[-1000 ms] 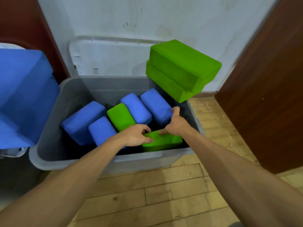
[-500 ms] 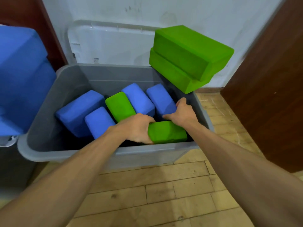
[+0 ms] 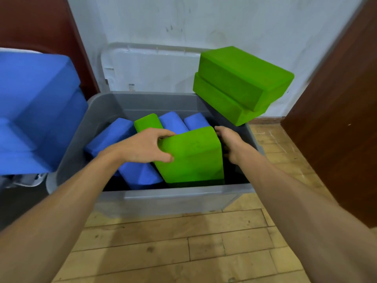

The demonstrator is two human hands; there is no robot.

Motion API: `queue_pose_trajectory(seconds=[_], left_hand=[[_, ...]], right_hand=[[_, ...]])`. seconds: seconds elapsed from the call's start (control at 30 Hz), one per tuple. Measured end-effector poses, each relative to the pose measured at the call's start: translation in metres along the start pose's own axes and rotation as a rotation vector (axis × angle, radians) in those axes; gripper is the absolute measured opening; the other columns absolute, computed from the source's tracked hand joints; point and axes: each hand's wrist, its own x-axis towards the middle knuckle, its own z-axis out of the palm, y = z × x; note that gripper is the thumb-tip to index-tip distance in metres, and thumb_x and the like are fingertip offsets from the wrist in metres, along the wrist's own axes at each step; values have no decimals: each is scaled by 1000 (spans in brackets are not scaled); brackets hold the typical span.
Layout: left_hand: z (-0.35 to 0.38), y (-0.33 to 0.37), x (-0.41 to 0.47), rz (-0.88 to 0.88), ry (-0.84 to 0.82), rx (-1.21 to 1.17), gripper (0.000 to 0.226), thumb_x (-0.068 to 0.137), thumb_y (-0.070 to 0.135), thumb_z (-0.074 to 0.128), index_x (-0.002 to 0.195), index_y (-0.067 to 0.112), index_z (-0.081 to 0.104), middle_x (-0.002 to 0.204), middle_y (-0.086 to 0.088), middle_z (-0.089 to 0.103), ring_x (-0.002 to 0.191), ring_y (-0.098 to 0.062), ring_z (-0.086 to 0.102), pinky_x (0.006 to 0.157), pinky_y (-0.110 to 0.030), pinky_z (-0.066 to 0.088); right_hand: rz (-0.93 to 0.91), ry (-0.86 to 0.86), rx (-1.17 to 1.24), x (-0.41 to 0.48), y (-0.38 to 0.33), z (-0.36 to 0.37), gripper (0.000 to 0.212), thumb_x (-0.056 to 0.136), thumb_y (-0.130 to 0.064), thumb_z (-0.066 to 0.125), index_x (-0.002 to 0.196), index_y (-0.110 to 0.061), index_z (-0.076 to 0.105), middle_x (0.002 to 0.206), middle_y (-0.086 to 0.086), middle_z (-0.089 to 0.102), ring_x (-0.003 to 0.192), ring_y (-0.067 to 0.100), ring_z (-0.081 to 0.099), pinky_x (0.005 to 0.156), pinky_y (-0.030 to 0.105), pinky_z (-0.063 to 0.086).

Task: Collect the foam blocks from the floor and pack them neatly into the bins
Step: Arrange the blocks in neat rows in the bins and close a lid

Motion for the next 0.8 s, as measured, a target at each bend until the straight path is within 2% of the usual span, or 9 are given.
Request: queue_pose_trajectory(seconds=[0.07, 0.13, 0.23, 0.33, 0.47, 0.57, 0.63, 0.7, 0.8], left_hand=[[-15, -15, -9, -34, 95, -173, 81, 47, 41, 74, 124, 29, 54, 116, 9, 60, 104, 1, 58, 88, -10, 45], [-27, -26, -19, -71, 202, -339, 78, 46, 44, 72, 121, 33, 55, 123, -3, 60, 111, -11, 58, 97, -27, 47], [-38, -30, -32, -62, 304, -498, 63, 53, 42, 67, 116, 36, 59, 108, -6, 64, 89, -11, 62, 75, -24, 52], [-46, -27, -35, -69, 395, -489, 46, 78, 25, 65, 123, 29, 57, 100, -1, 62, 80, -7, 59, 61, -16, 51], [-56, -35, -32, -127, 532, -176, 62, 68, 45, 59, 127, 29, 57, 107, 1, 60, 102, -16, 58, 92, -31, 45], [-49, -40, -30, -138, 655, 126, 57, 84, 11, 57, 140, 13, 46, 125, -10, 49, 114, -24, 51, 99, -34, 40], [-40, -34, -30, 15, 687, 252, 63, 80, -8, 50, 140, 11, 45, 135, -11, 47, 123, -27, 47, 105, -40, 39], [-33, -30, -29, 240, 601, 406, 77, 67, -20, 47, 136, 12, 51, 139, -9, 51, 128, -28, 47, 108, -41, 37], [-21, -25, -28, 330, 412, 618, 78, 62, -19, 50, 129, 19, 60, 139, -1, 54, 134, -22, 44, 108, -38, 32]], right_hand=[[-3, 26, 14, 2, 6, -2, 20, 94, -32, 54, 85, -17, 62, 71, -3, 57, 63, 14, 49, 63, 27, 38], [-62, 60, -44, 3, 11, -1, 24, 90, -24, 61, 107, -8, 65, 94, 4, 64, 82, 20, 55, 74, 32, 42], [-195, 113, -328, 8, 15, 7, 36, 81, -24, 70, 113, -7, 66, 114, 11, 67, 102, 25, 61, 88, 35, 49], [-213, 147, -434, 5, 13, 15, 51, 79, -34, 69, 118, -2, 63, 121, 17, 64, 112, 31, 59, 88, 35, 47], [-194, 152, -405, 5, 8, 16, 62, 84, -44, 62, 126, 3, 58, 130, 19, 59, 118, 32, 55, 92, 36, 45], [-171, 136, -352, 1, 5, 15, 63, 90, -46, 54, 131, 1, 53, 137, 15, 53, 123, 30, 51, 99, 38, 41], [-186, 138, -416, -2, 3, 14, 59, 96, -48, 44, 133, -2, 52, 141, 15, 48, 127, 32, 47, 101, 38, 39], [-199, 122, -522, -7, -1, 14, 61, 99, -51, 35, 135, -5, 51, 144, 15, 45, 130, 35, 43, 102, 44, 43], [-157, 105, -640, -15, -5, 17, 68, 97, -56, 31, 137, -3, 48, 138, 17, 48, 115, 40, 54, 73, 48, 59]])
